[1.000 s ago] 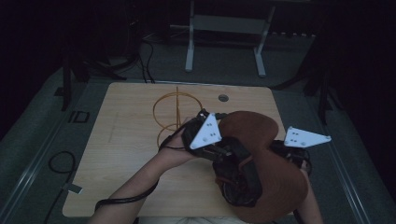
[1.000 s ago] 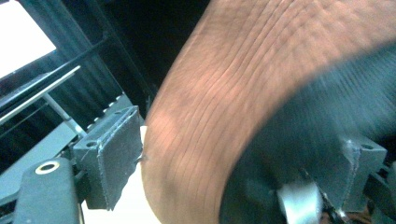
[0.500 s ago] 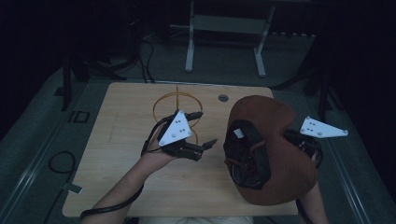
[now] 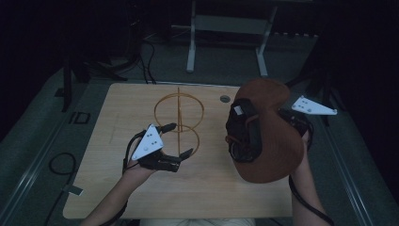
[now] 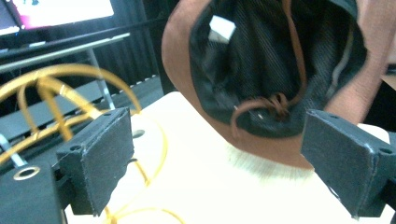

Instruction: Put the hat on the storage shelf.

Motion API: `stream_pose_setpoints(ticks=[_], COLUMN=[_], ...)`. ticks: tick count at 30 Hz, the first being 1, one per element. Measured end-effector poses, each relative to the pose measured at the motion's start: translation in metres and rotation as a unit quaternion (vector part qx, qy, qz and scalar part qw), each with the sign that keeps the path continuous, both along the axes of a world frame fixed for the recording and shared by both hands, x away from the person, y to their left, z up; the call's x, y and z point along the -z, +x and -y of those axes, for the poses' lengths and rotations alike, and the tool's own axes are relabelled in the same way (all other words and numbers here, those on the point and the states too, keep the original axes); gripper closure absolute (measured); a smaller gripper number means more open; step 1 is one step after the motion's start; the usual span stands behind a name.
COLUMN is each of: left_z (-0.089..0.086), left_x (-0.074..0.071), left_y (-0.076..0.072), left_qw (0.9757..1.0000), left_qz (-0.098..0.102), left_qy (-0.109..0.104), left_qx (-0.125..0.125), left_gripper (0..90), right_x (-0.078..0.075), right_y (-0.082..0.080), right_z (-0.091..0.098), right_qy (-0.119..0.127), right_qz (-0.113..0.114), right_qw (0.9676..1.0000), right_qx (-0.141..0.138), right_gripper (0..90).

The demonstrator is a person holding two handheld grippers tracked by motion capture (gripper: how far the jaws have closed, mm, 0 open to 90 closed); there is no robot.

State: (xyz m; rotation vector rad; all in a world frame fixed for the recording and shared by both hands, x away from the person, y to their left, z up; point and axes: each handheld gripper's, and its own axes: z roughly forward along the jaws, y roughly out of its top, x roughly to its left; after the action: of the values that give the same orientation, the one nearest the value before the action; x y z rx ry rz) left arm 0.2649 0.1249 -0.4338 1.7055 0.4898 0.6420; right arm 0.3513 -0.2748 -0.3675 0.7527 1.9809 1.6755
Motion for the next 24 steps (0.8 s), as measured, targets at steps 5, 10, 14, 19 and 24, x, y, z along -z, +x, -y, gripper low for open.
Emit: stream_pose_setpoints(ticks=[5,10,14,19,24], left_z=[-0.022,-0.046,-0.064,-0.081,-0.092], left_x=[0.023,0.05,0.071,0.091,0.1], left_y=[-0.009,-0.022,-0.034,-0.041,-0.046], left_qw=[0.9995,0.9974,0.9948,0.9904,0.9879], left_qz=[-0.012,-0.029,-0.035,-0.056,-0.062], left_qy=[-0.013,-0.023,-0.023,-0.041,-0.039], left_qx=[-0.025,-0.061,-0.092,-0.119,-0.137], left_gripper=[10.4,10.5,10.5,10.5,10.6], right_x=[-0.006,-0.013,-0.022,-0.039,-0.052], right_y=[0.02,0.037,0.047,0.058,0.069], right_z=[-0.011,-0.024,-0.033,-0.051,-0.076], right_qy=[0.0,0.0,0.005,0.014,0.002], right_qz=[0.0,0.0,0.004,0.007,0.017], right_qw=[1.0,0.9999,0.9999,0.9998,0.9998], right_qx=[0.009,0.014,0.016,0.012,0.01], right_gripper=[87.6,87.6,87.5,87.6,87.6])
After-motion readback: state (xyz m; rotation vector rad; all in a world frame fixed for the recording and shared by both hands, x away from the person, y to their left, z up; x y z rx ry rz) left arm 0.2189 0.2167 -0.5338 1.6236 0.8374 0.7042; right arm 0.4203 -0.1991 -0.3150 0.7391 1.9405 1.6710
